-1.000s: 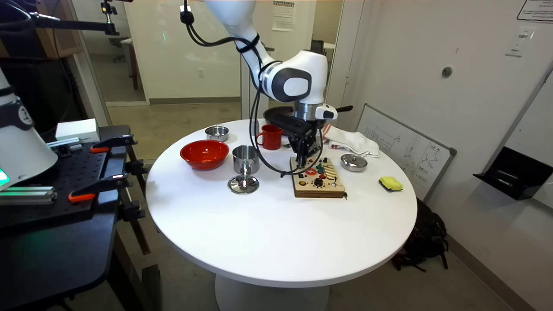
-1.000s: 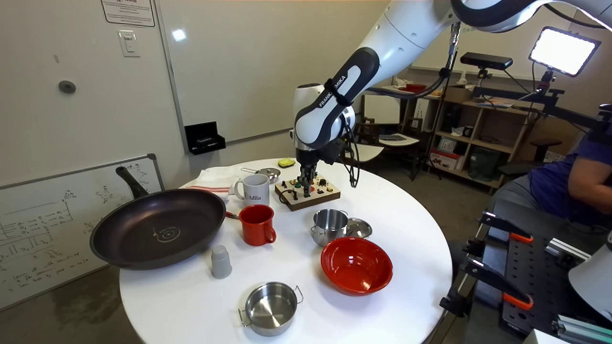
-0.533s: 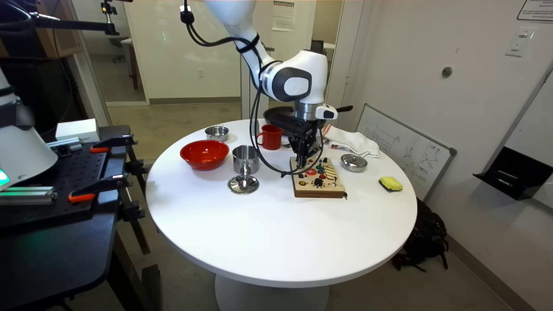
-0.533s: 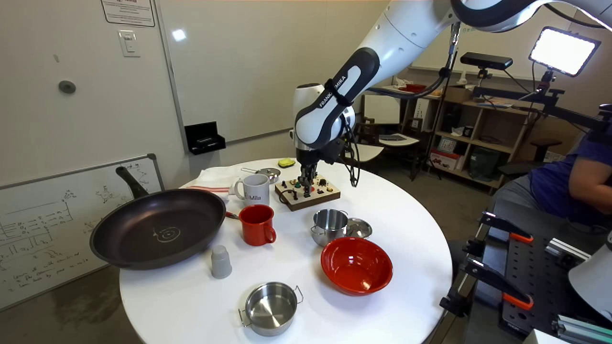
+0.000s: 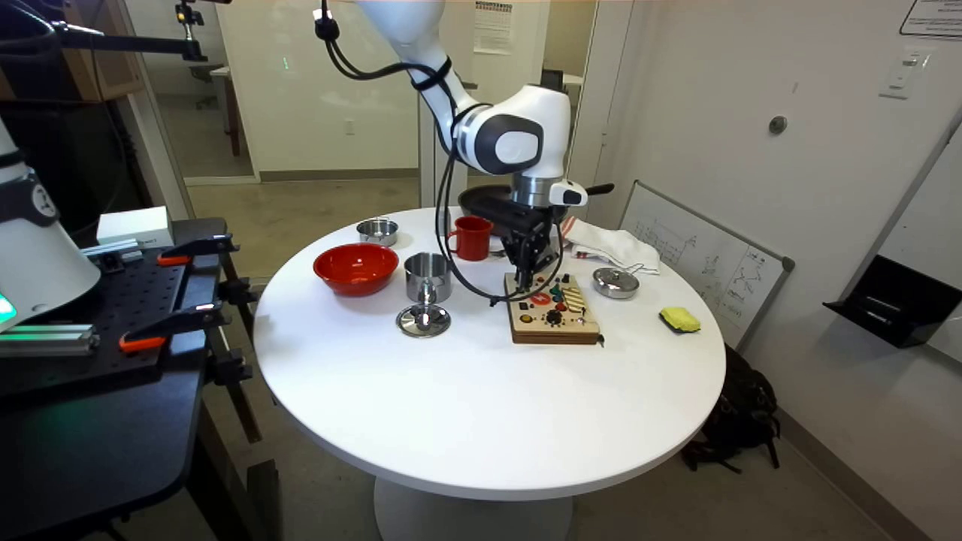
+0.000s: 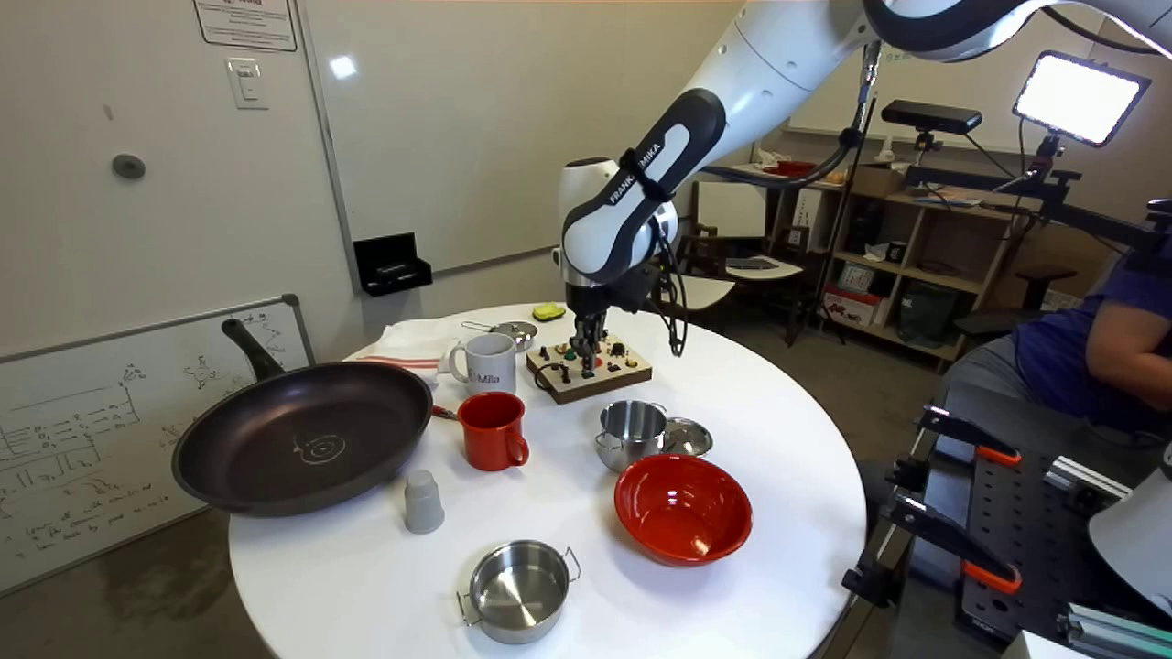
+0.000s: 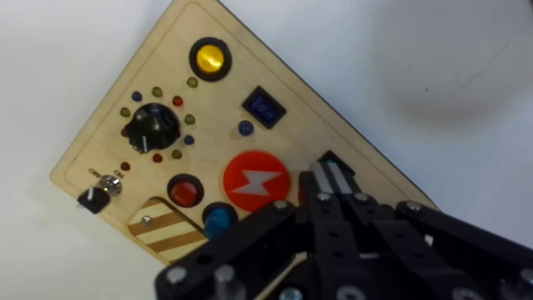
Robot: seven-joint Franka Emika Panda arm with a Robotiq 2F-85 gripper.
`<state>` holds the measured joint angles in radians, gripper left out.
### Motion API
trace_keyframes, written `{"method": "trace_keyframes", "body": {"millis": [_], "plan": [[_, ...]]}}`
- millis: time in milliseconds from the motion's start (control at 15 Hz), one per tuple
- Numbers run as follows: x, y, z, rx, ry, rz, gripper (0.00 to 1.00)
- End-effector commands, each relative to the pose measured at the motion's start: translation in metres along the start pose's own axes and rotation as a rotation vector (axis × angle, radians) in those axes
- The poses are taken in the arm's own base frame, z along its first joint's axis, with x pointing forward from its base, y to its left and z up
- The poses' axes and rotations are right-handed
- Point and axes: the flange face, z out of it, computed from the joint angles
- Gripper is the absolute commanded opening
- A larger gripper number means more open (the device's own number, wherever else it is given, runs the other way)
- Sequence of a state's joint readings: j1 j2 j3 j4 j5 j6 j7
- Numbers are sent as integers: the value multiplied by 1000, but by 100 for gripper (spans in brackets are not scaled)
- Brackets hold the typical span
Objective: Press a button on the wooden board
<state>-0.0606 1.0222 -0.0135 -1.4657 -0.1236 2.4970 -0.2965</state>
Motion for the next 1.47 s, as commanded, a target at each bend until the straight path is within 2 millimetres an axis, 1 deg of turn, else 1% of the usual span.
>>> {"method": "trace_keyframes", "body": {"millis": [0,267,933,1200,1400], "plan": [[2,-1,-9,-18,-31,1,3],[0,-3,-12,-16,-41,2,3],[-3,-7,-12,-6,-71,-1,3],[-4,-8,-9,-6,-96,5,3],[-5,-5,-2,-6,-103,6,3]]}}
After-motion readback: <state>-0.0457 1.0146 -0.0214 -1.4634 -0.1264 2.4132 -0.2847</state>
